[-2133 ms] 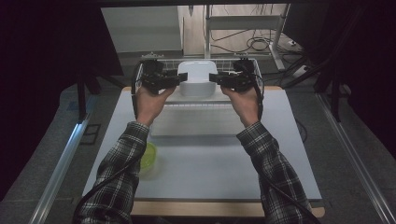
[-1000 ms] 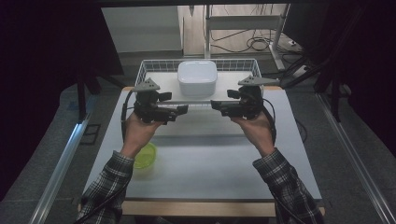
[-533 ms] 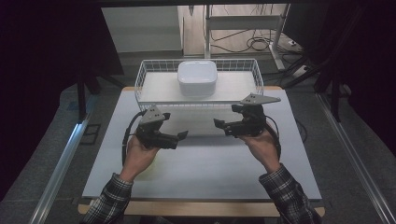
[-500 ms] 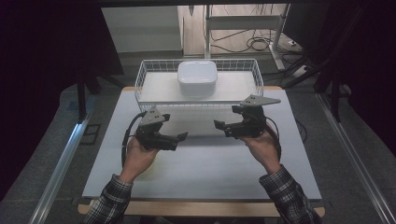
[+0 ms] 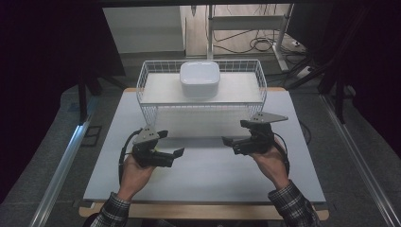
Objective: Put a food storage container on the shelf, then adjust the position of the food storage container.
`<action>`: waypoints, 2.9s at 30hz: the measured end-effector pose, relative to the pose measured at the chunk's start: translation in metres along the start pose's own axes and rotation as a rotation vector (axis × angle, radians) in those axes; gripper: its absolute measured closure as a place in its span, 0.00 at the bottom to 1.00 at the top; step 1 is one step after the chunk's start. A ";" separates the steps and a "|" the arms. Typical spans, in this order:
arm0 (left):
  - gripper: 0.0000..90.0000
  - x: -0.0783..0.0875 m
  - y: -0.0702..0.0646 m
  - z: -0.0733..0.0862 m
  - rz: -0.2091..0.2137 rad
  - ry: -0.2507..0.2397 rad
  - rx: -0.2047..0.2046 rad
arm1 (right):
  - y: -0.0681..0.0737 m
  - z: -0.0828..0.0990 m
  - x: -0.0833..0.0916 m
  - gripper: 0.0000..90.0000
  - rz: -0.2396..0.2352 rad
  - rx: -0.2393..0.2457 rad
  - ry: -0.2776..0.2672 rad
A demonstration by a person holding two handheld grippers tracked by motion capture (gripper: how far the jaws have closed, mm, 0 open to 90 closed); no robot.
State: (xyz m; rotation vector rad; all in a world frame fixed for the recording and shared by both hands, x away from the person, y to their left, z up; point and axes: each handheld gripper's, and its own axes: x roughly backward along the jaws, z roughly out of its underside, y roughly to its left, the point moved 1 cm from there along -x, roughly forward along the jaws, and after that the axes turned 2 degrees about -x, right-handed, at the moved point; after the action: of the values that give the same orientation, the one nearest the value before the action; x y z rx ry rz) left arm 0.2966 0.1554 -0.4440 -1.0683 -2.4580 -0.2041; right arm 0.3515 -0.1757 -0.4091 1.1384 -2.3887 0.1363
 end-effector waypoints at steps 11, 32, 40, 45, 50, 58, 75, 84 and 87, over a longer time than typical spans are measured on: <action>0.10 -0.002 -0.003 0.038 -0.020 0.042 0.038 | 0.001 0.041 -0.005 0.04 0.032 -0.013 0.019; 0.08 0.005 -0.009 0.072 -0.048 0.094 0.065 | 0.011 0.100 0.000 0.04 0.013 -0.048 0.080; 0.10 0.008 -0.007 0.071 -0.052 0.087 0.062 | 0.011 0.102 -0.003 0.05 0.014 -0.043 0.094; 0.15 0.012 -0.002 0.071 -0.088 0.092 0.066 | 0.010 0.103 -0.004 0.05 0.017 -0.040 0.100; 0.25 0.021 0.006 0.071 -0.124 0.076 0.081 | 0.010 0.103 -0.004 0.05 0.017 -0.038 0.100; 0.63 0.043 0.032 0.077 -0.195 0.051 0.147 | 0.010 0.104 -0.006 0.05 0.019 -0.033 0.106; 1.00 0.069 0.068 0.096 -0.319 0.056 0.226 | 0.010 0.106 -0.008 0.06 0.024 -0.018 0.125; 1.00 0.079 0.087 0.111 -0.408 0.102 0.268 | 0.010 0.107 -0.009 0.06 0.027 -0.013 0.132; 1.00 0.079 0.089 0.114 -0.411 0.116 0.277 | 0.010 0.107 -0.010 0.06 0.029 -0.012 0.134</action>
State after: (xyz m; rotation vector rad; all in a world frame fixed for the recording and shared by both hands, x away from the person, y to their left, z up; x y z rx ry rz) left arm 0.2748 0.3032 -0.5126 -0.4197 -2.4819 -0.0461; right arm 0.3078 -0.1932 -0.5062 1.0551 -2.2856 0.2019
